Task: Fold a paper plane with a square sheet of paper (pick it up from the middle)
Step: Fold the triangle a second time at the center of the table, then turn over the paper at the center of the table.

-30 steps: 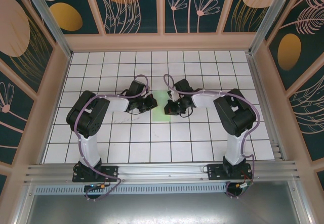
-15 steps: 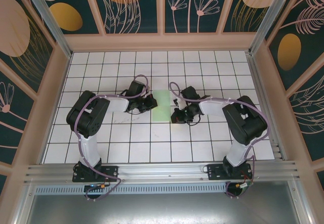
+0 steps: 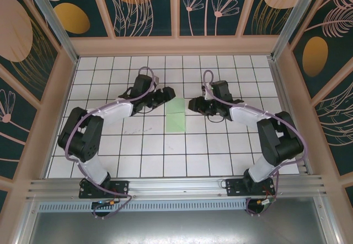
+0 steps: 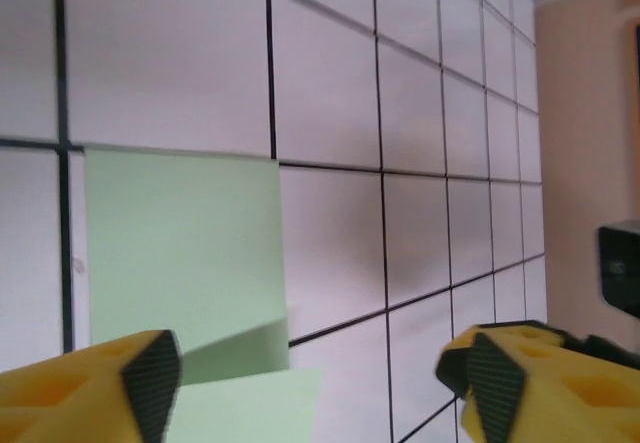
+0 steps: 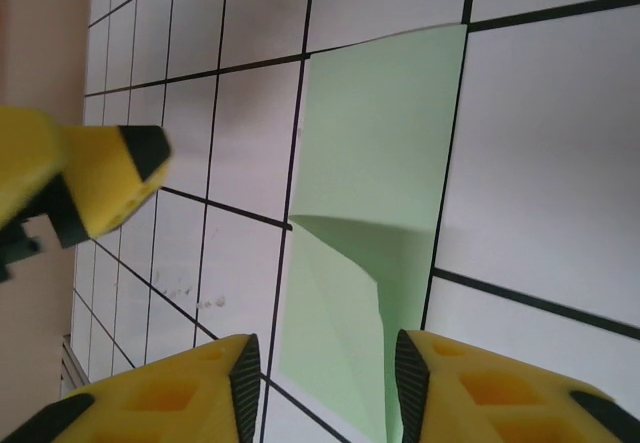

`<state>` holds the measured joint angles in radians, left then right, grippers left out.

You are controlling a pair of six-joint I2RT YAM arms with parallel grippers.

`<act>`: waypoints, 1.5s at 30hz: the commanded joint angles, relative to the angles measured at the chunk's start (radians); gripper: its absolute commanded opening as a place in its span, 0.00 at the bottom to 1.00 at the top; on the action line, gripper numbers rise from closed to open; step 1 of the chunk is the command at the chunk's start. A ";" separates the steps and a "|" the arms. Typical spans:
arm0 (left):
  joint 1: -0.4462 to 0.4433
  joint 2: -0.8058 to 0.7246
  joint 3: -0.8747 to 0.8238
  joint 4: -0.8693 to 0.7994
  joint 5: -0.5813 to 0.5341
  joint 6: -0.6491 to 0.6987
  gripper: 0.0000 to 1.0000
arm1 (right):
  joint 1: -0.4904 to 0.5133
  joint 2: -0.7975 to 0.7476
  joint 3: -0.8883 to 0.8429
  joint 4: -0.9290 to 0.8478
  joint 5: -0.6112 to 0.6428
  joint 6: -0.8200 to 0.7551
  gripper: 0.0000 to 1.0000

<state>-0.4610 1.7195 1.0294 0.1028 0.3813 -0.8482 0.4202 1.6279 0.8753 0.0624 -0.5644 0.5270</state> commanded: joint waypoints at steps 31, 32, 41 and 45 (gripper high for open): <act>0.019 -0.076 -0.338 0.350 0.222 -0.184 0.91 | 0.020 0.260 0.061 0.200 -0.167 -0.071 0.04; 0.017 -0.067 -0.335 0.354 0.231 -0.186 0.89 | 0.016 0.256 0.053 0.209 -0.165 -0.065 0.04; -0.008 0.024 -0.280 0.353 0.277 -0.195 0.70 | -0.002 0.234 0.019 0.254 -0.151 -0.024 0.02; -0.013 0.052 -0.265 0.346 0.281 -0.201 0.66 | -0.005 0.231 0.014 0.257 -0.146 -0.017 0.02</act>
<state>-0.4679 1.7496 0.7364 0.4206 0.6338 -1.0416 0.4217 1.8862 0.9062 0.2745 -0.7177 0.4995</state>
